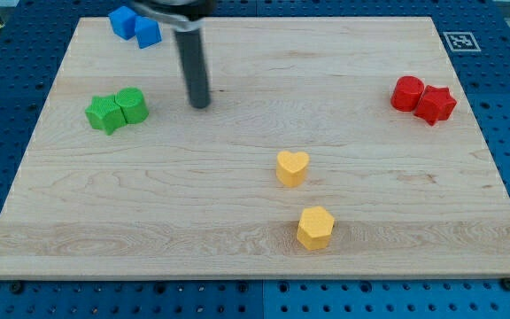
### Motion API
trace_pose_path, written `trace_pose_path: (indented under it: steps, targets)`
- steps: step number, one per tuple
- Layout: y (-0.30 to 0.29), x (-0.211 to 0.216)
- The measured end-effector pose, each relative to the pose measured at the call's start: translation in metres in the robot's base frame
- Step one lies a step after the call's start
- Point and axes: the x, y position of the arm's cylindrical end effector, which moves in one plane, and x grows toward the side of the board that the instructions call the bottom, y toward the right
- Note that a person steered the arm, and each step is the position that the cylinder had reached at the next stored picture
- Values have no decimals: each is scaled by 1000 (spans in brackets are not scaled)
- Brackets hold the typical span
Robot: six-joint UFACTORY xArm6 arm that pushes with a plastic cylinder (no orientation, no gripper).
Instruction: Push yellow heart towards yellow hexagon
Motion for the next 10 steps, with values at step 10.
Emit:
trace_pose_path:
  steps: [10]
  targets:
    - [150,156]
